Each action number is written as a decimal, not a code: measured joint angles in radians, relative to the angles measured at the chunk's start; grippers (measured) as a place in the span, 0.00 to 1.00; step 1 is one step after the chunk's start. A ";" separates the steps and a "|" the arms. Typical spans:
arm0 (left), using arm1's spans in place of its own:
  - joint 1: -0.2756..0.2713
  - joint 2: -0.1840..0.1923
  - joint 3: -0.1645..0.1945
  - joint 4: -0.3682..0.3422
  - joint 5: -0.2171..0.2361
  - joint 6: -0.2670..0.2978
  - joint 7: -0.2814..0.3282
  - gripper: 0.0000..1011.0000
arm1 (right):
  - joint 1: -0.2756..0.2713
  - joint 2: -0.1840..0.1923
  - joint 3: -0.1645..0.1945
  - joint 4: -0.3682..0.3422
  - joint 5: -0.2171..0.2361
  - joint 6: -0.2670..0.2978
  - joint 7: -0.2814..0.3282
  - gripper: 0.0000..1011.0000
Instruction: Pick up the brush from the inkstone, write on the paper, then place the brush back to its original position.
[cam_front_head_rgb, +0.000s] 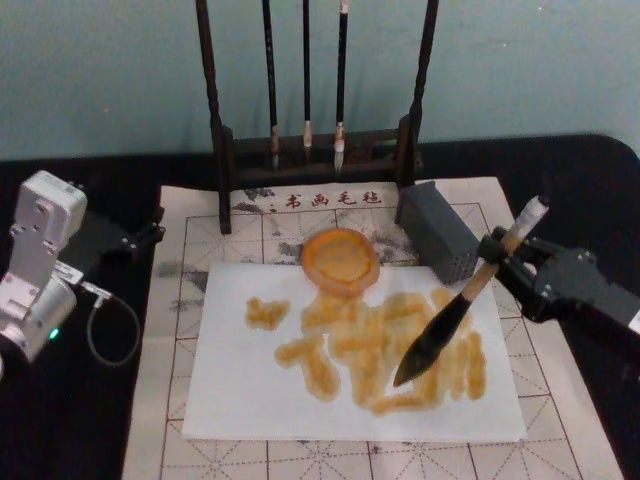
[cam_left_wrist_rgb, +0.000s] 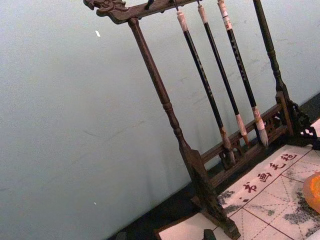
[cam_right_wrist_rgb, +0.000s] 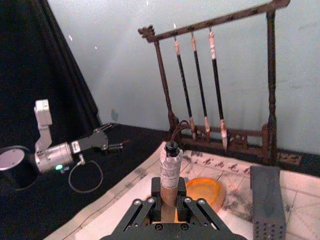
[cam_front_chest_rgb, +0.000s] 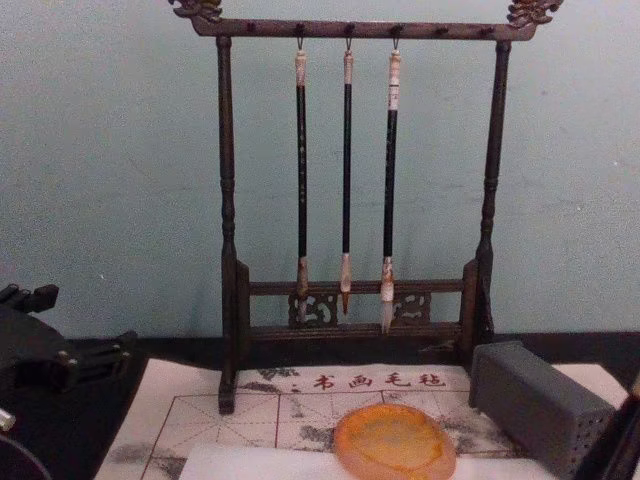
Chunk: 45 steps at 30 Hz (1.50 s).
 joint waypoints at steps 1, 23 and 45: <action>0.000 0.000 0.000 0.000 0.000 0.000 0.000 0.99 | -0.001 0.001 -0.002 0.001 0.001 0.001 0.002 0.18; 0.000 0.000 0.000 0.000 0.000 0.000 0.000 0.99 | -0.001 0.003 -0.037 0.032 0.012 0.015 -0.008 0.18; 0.000 0.000 0.000 0.000 0.000 0.000 0.000 0.99 | -0.066 0.064 0.021 -0.025 -0.014 0.032 -0.028 0.18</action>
